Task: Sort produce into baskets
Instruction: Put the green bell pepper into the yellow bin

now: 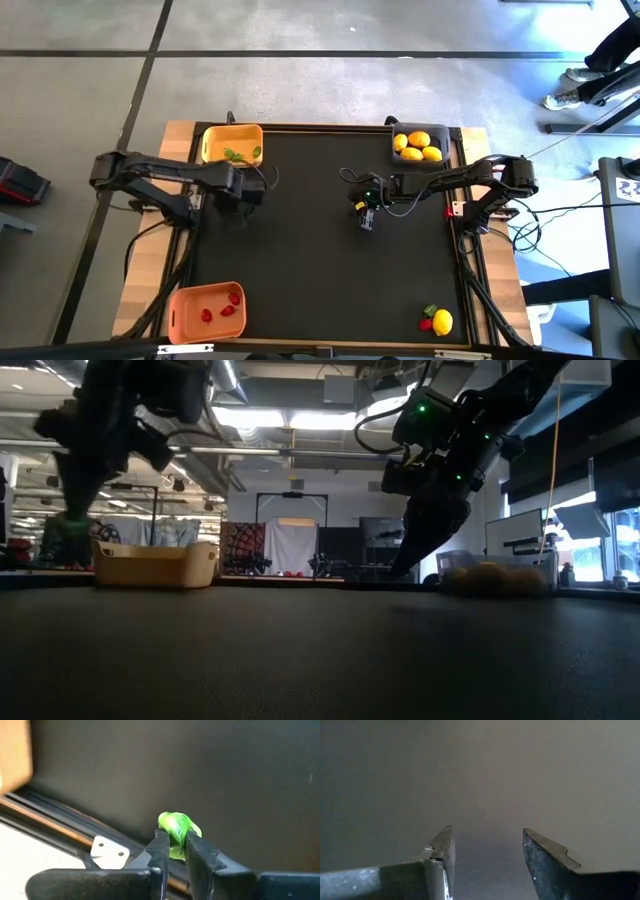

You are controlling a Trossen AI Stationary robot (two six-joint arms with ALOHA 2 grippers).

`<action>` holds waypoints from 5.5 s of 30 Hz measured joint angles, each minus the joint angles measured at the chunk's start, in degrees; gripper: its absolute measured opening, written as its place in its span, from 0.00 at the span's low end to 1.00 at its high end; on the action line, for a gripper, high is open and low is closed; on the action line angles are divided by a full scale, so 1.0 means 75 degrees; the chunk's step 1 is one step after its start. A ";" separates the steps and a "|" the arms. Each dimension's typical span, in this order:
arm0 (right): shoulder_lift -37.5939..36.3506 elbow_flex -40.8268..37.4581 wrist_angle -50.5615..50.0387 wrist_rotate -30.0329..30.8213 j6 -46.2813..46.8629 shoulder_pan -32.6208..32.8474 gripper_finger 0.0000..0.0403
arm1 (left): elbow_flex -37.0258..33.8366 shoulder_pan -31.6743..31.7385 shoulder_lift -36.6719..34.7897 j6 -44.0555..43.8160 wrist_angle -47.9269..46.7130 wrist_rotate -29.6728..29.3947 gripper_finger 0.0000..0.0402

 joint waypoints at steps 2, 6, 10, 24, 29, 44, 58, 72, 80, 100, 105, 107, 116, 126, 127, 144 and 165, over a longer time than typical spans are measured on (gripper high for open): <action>0.0000 0.0000 0.0005 0.0000 0.0000 0.0000 0.43 | 0.0000 0.0284 -0.0227 0.0026 0.0192 -0.0210 0.11; 0.0000 0.0000 0.0109 -0.0002 0.0000 0.0000 0.43 | 0.0000 0.0816 -0.0599 0.0330 0.0918 -0.0888 0.11; -0.0003 0.0006 0.0246 -0.0003 0.0000 0.0000 0.43 | 0.0000 0.1405 -0.0806 0.0727 0.1668 -0.1078 0.11; -0.0003 0.0006 0.0393 -0.0003 0.0000 0.0000 0.43 | 0.0002 0.4090 -0.0828 0.1997 0.4184 -0.1962 0.11; -0.0003 0.0006 0.0405 -0.0003 0.0000 0.0000 0.43 | 0.0000 0.4942 -0.0815 0.2408 0.4880 -0.1960 0.11; -0.0003 0.0006 0.0408 0.0000 -0.0003 0.0000 0.43 | -0.0790 0.5909 -0.0809 0.2514 0.5558 -0.1954 0.11; -0.0005 0.0006 0.0408 0.0000 -0.0003 0.0000 0.43 | -0.0943 0.5879 -0.0809 0.2424 0.5518 -0.1950 0.41; -0.0350 0.0006 0.0108 -0.0007 -0.0063 0.0082 0.43 | -0.0399 0.4431 -0.0835 0.1540 0.5250 -0.0525 0.47; -0.1535 0.0006 -0.0971 -0.0017 0.0136 0.0739 0.43 | -0.0398 0.2493 -0.0835 0.1100 0.5870 -0.0497 0.46; -0.3270 0.0015 -0.3801 -0.1524 0.4133 0.4207 0.43 | -0.0760 0.0277 -0.0829 0.0399 0.7901 -0.0707 0.46; -0.3267 0.0015 -0.3900 -0.1555 0.5302 0.5207 0.43 | -0.0957 0.0280 -0.0829 0.0220 0.7993 -0.0725 0.46; -0.3265 0.0015 -0.3935 -0.1553 0.5670 0.5540 0.43 | -0.0973 0.0280 -0.0829 0.0192 0.7978 -0.0724 0.46; -0.2657 0.0015 -0.3912 -0.1741 0.6923 0.6892 0.43 | -0.0973 0.0280 -0.0829 0.0210 0.8129 -0.0724 0.46; -0.1490 0.0012 -0.3620 -0.1888 0.7152 0.7853 0.43 | -0.0973 0.0312 -0.0829 0.0277 0.8190 -0.0783 0.46; -0.1402 0.0012 -0.3605 -0.1887 0.7152 0.7879 0.43 | -0.0973 0.0312 -0.0829 0.0277 0.8182 -0.0783 0.46; -0.0139 0.0012 -0.3194 -0.2012 0.6916 0.7857 0.43 | -0.0973 0.0312 -0.0829 0.0221 0.8167 -0.0783 0.46; -0.0076 0.0499 -0.4198 -0.1549 0.5710 0.7547 0.03 | -0.0973 0.0312 -0.0829 0.0216 0.8173 -0.0785 0.46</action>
